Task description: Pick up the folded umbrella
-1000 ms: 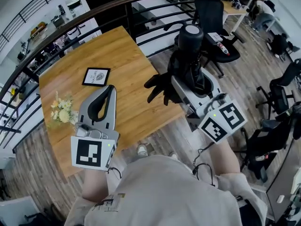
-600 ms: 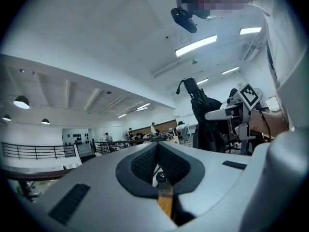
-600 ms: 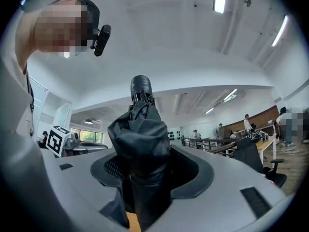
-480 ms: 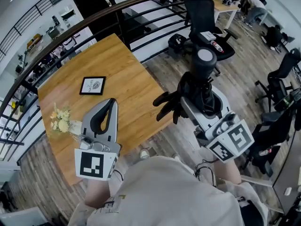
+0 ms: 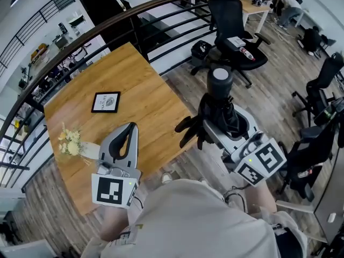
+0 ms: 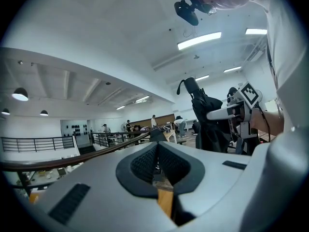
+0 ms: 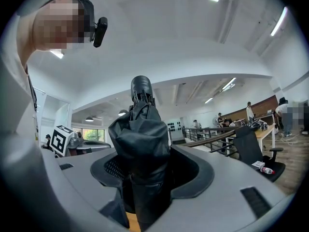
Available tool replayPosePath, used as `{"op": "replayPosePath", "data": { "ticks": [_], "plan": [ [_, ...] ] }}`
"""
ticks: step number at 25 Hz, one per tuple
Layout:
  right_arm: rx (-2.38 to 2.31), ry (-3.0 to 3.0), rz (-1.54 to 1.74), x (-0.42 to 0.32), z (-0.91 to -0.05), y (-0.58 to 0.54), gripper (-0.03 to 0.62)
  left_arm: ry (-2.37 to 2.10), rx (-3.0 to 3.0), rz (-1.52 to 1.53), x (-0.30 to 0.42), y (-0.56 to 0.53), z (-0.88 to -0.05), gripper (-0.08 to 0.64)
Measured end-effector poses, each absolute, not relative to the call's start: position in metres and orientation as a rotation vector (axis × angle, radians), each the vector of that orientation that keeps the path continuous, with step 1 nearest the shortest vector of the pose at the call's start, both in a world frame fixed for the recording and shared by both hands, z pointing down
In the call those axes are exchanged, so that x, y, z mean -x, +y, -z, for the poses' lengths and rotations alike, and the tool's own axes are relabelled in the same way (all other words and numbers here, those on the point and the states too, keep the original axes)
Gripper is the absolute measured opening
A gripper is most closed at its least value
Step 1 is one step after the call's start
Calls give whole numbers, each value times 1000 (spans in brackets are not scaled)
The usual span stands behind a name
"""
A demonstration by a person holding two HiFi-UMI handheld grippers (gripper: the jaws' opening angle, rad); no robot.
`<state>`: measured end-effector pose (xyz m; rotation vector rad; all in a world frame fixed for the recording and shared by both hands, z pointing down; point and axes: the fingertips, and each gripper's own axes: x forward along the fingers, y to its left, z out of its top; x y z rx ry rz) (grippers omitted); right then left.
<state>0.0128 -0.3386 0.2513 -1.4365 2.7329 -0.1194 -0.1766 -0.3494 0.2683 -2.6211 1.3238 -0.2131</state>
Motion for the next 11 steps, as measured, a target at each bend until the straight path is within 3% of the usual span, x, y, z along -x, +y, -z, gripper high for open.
{"op": "replayPosePath", "data": {
  "ticks": [11],
  "plan": [
    [1352,2742,187,-7,-247,-337,270,1357,2608,233,181,-346,-269,17]
  ]
}}
